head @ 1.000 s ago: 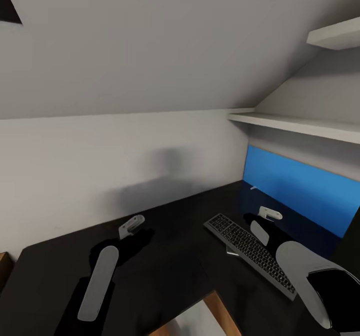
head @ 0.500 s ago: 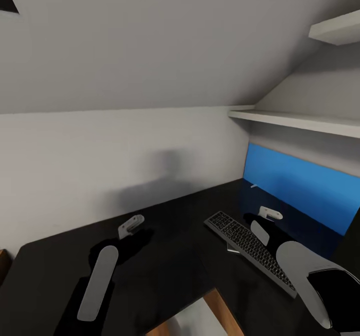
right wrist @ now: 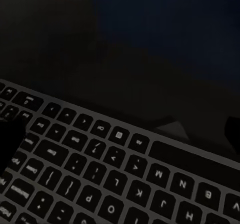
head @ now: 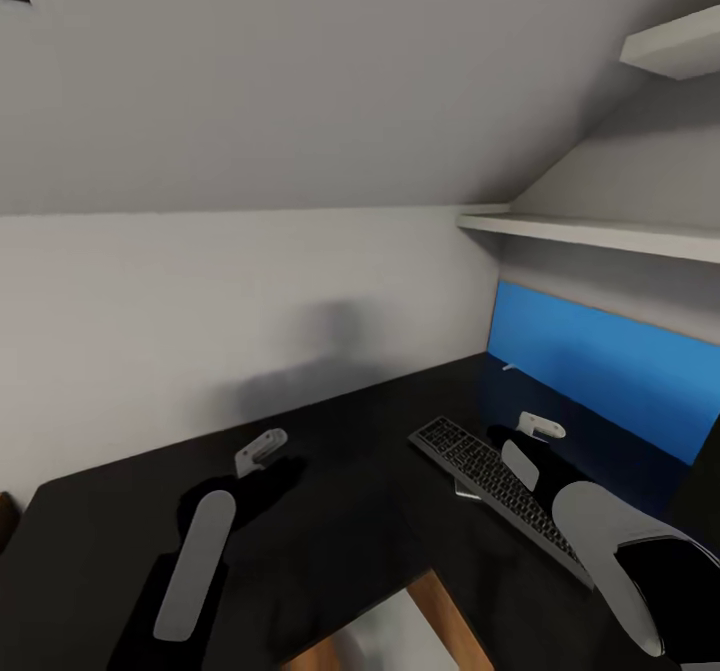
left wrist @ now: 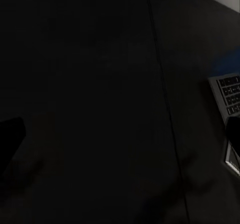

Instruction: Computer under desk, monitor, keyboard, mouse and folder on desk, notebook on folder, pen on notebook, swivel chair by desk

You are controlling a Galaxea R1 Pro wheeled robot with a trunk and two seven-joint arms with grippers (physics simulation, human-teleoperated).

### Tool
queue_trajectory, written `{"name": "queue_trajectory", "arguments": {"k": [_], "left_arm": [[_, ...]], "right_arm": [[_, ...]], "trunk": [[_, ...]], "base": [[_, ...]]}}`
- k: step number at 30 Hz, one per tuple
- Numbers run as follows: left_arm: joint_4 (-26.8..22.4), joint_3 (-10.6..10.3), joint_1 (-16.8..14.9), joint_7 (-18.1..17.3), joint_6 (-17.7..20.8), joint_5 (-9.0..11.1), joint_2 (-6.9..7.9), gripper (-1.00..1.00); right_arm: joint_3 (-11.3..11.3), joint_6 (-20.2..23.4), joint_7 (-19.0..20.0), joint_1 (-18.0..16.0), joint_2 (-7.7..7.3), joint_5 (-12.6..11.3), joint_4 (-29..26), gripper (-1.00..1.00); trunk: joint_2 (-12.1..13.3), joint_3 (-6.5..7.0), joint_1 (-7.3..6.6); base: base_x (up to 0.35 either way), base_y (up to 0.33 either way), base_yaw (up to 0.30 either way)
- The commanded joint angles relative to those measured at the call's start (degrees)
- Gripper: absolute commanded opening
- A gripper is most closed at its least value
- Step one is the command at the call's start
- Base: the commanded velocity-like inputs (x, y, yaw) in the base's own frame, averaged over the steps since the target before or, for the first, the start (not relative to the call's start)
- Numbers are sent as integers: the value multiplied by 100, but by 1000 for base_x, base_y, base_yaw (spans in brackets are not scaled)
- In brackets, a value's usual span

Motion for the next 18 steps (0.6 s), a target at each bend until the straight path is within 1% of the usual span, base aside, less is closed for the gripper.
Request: {"name": "queue_trajectory", "arguments": {"k": [1,7,18], "left_arm": [[-6,21,-5,60,5,56,-1,100],[-6,88,-5,60,5,61,-1,100],[-6,102,-5,60,6,64,-1,100]], "right_arm": [[49,46,-38,-2,-5,-24,-15,100],[47,54,-40,-3,0,-24,-22,100],[42,56,-46,-2,-3,-24,-19,100]], "trunk": [[-46,-26,23],[-287,-133,155],[-728,-331,396]], "base": [[0,0,0],[0,0,0],[0,0,0]]}}
